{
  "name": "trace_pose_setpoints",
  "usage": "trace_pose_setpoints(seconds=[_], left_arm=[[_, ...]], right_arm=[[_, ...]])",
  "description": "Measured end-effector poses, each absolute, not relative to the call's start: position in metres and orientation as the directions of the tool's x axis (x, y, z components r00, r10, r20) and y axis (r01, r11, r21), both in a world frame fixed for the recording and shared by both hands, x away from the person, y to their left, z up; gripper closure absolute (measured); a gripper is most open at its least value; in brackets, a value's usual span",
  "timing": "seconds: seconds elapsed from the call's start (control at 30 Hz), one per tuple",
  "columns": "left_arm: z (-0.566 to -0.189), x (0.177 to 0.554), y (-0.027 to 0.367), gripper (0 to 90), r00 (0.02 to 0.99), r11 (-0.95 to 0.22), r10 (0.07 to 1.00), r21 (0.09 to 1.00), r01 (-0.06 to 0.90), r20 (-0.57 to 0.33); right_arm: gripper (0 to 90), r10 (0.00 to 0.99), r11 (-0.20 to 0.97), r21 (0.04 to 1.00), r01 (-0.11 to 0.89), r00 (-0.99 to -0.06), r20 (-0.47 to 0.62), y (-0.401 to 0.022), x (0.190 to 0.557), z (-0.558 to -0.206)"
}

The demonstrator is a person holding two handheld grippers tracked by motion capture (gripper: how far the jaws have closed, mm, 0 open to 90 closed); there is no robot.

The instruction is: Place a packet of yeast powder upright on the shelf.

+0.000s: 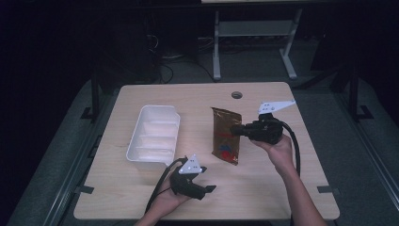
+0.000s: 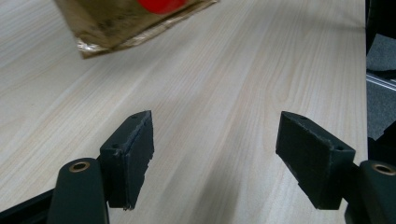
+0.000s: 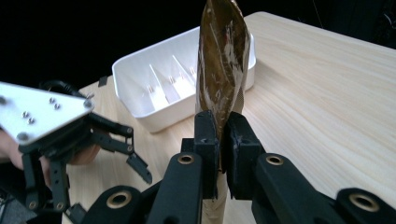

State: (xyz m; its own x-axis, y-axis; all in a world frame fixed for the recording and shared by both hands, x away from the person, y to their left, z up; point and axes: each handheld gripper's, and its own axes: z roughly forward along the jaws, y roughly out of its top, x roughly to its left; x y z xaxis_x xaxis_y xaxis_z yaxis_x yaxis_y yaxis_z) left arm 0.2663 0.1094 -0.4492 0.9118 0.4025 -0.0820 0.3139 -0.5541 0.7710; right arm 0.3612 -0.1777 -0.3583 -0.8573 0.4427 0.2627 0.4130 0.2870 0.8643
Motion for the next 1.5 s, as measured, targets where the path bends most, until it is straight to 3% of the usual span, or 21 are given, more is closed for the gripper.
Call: trace_pose_setpoints(seconds=[1.5], left_arm=[[-0.455, 0.263, 0.125, 26.1, 0.915, -0.586, 0.395, 0.745, 0.317, -0.079]], right_arm=[[84.3, 0.354, 0.341, 0.85, 0.401, -0.893, 0.28, -0.109, 0.427, -0.331]])
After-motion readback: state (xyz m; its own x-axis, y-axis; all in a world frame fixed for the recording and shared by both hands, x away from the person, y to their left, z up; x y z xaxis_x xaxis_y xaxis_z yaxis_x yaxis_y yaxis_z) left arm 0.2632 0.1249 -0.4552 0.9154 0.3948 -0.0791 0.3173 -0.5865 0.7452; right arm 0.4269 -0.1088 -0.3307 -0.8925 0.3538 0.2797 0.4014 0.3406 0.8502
